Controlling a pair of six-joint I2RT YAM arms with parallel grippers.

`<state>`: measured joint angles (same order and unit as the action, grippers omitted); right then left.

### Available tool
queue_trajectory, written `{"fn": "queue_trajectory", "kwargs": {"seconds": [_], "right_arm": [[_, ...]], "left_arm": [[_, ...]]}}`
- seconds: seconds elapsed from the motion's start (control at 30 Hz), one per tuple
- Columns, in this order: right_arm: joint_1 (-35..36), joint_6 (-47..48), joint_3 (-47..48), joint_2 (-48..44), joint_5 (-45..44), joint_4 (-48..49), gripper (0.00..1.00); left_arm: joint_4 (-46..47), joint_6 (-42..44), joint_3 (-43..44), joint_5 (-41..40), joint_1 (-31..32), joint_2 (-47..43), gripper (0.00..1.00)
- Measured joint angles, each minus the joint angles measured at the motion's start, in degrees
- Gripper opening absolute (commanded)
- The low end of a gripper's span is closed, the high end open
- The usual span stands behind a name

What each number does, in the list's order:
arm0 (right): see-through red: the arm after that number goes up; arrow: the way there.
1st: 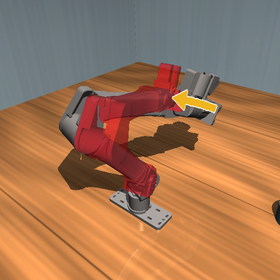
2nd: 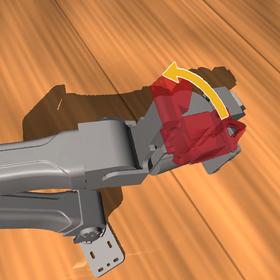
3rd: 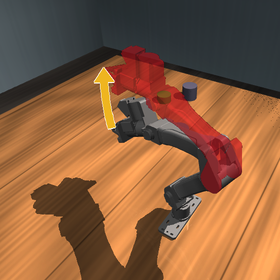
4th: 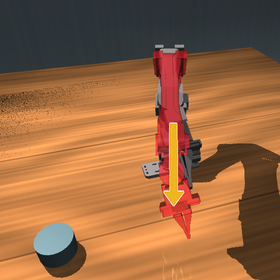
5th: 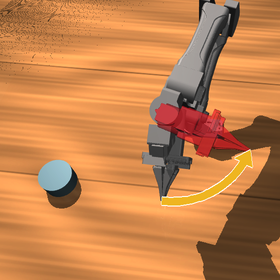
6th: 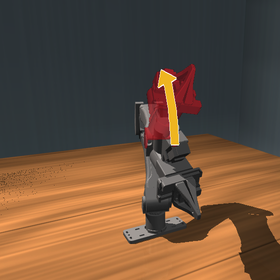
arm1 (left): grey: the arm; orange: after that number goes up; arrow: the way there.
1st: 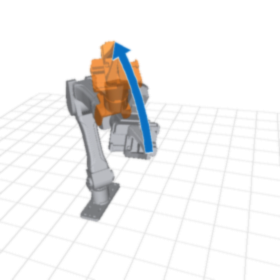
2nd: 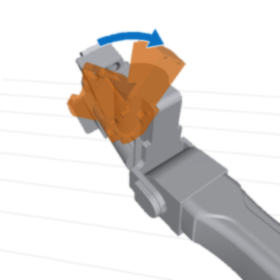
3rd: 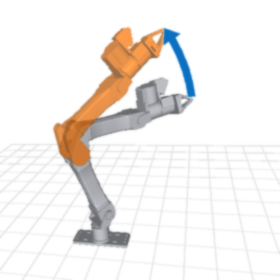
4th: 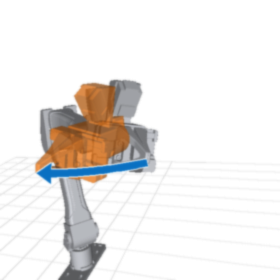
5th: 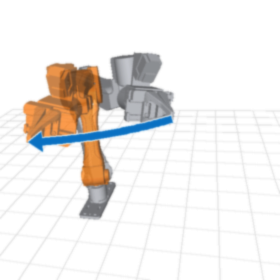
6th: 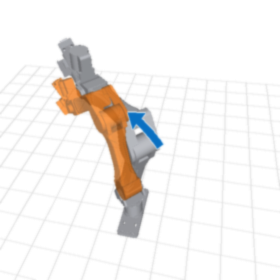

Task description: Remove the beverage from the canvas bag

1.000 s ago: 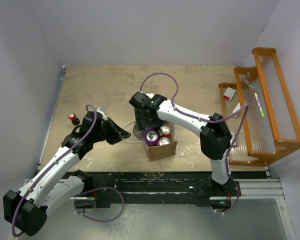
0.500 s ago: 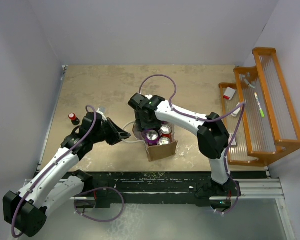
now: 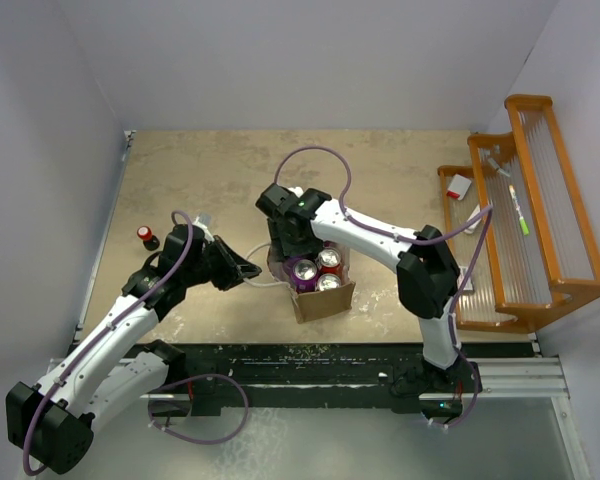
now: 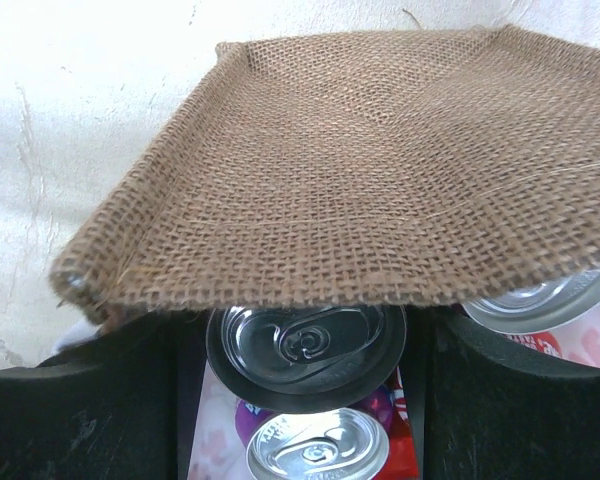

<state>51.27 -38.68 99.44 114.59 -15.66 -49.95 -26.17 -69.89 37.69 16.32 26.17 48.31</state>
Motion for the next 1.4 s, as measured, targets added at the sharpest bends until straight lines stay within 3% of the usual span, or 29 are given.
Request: {"fn": "queue_trajectory", "kwargs": {"seconds": [0.37,0.7,1.13,1.4], "right_arm": [[0.0,3.91,-0.59,-9.27,0.76,1.33,0.13],[-0.13,8.76,-7.17,-17.27,4.92,6.08,0.0],[-0.28,12.66,-12.74,-28.81,7.63,13.03,0.0],[-0.22,16.48,-12.92,-36.44,-0.48,15.87,0.0]], "left_arm": [[-0.07,-0.02,0.0,0.0,0.0,0.0,0.0],[-0.44,-0.02,0.0,0.0,0.0,0.0,0.0],[-0.92,0.0,0.0,0.0,0.0,-0.66,0.0],[-1.16,0.0,-0.13,-0.02,0.0,-1.25,0.0]]}}
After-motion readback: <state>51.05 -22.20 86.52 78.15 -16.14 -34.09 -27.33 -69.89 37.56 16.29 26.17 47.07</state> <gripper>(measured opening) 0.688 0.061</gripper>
